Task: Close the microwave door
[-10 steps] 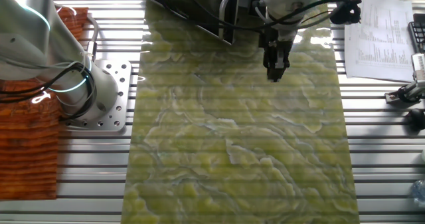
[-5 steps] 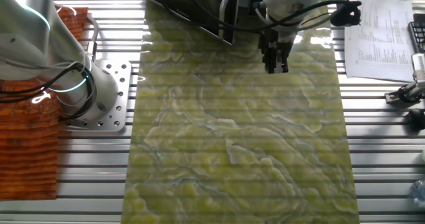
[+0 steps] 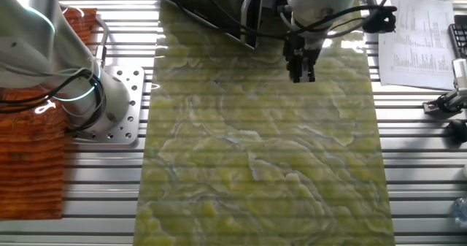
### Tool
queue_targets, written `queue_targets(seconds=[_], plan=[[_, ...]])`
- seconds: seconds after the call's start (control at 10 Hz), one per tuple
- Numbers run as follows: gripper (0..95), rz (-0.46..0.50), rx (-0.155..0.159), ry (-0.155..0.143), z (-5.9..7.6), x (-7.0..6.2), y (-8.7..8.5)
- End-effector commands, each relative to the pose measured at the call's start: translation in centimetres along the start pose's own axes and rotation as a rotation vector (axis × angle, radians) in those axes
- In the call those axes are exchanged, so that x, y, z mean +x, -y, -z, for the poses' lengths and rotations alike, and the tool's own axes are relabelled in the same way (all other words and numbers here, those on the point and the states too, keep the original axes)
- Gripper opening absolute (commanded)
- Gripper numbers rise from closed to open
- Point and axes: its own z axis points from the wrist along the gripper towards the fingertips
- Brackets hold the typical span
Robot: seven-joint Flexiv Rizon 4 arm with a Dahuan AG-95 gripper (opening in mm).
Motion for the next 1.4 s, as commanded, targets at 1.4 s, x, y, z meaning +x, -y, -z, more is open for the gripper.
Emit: queue_targets(seconds=[1.4], plan=[[0.0,-0.023,0.004,-0.029,-0.3,6.5,-0.8]])
